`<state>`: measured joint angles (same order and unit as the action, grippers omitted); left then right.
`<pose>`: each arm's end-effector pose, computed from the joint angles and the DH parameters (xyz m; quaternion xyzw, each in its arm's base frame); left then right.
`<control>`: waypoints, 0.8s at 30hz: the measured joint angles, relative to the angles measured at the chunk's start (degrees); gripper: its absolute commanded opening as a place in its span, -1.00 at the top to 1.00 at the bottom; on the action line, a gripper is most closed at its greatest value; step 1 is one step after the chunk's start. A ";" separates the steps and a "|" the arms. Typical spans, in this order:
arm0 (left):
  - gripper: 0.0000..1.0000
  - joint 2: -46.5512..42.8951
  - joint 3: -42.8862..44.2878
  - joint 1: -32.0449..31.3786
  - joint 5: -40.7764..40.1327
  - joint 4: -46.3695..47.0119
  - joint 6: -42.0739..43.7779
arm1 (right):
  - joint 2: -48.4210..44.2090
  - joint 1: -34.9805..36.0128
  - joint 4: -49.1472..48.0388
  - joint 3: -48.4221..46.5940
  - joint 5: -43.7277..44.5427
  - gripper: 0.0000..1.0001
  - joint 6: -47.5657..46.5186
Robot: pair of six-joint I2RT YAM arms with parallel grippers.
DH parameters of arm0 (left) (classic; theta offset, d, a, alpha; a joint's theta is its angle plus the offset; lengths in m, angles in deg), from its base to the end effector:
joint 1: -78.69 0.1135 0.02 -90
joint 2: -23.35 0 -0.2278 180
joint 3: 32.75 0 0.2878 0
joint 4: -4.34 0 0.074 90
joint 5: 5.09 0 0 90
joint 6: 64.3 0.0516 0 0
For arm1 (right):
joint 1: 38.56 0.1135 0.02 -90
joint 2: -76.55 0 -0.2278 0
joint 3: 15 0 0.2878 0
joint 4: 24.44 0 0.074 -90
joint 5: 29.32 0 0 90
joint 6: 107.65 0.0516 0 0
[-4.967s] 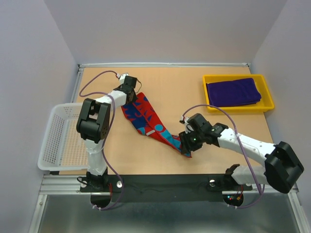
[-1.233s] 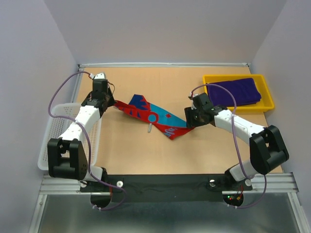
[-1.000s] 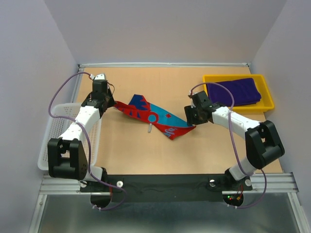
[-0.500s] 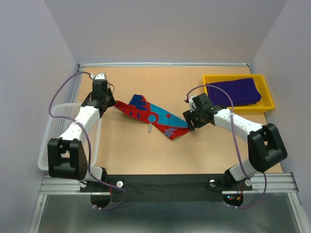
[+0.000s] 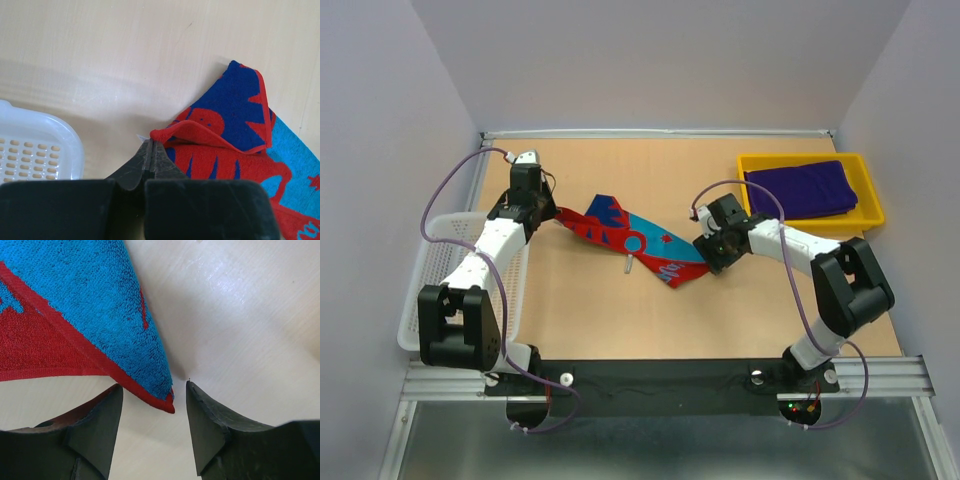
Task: Fold and stack the towels
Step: Flatten out the crumpled towel
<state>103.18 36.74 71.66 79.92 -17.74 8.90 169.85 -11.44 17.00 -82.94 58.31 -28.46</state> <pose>0.3665 -0.0407 0.2188 -0.0954 0.8706 -0.0620 0.4787 0.3040 0.1581 0.1023 -0.3222 0.9249 0.0486 0.1961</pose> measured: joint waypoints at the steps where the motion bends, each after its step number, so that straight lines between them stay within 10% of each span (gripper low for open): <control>1: 1.00 0.00 0.00 0.00 0.00 0.00 0.00 | 0.15 0.00 0.00 -0.11 0.02 -0.16 -0.15; 6: 1.00 0.00 0.00 0.00 0.00 0.00 0.02 | 0.61 0.00 -0.09 -0.98 0.02 -0.06 -1.05; 16: 1.00 0.17 0.15 0.00 -0.24 -0.26 0.02 | 0.59 0.00 -0.22 -1.29 0.59 0.99 -1.29; 24: 1.00 7.74 15.47 0.00 -1.01 -5.53 -1.40 | -3.96 0.00 1.01 -7.06 10.64 0.99 -0.46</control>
<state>110.92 52.21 71.66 78.91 -23.26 7.50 165.89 -11.44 18.01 -89.99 68.95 -28.92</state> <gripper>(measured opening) 0.017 0.035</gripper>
